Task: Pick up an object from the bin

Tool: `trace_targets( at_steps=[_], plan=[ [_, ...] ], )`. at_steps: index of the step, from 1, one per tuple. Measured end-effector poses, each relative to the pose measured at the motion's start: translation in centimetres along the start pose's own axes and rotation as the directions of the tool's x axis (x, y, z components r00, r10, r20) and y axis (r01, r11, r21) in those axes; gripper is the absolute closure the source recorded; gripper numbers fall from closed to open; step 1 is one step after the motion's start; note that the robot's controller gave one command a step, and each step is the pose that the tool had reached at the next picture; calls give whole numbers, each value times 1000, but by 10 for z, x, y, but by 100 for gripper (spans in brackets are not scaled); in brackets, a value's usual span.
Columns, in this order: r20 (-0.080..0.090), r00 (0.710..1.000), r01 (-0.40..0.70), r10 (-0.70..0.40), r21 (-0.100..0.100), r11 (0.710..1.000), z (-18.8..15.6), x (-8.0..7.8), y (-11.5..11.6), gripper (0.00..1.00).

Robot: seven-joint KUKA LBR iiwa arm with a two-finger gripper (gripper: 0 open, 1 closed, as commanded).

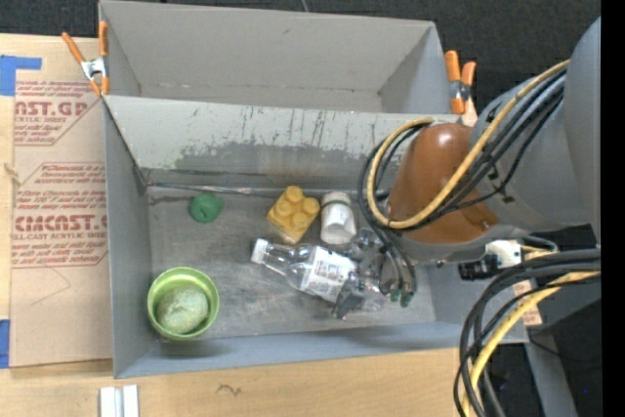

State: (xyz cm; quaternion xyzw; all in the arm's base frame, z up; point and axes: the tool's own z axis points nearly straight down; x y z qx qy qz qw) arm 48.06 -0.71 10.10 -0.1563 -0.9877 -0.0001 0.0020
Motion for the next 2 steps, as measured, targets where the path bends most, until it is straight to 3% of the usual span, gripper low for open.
trace_targets(
  at_steps=[2],
  plan=[
    [1, 1000, 0, 0, 0, 1000, -22, 0, 0, 100]
  ],
)
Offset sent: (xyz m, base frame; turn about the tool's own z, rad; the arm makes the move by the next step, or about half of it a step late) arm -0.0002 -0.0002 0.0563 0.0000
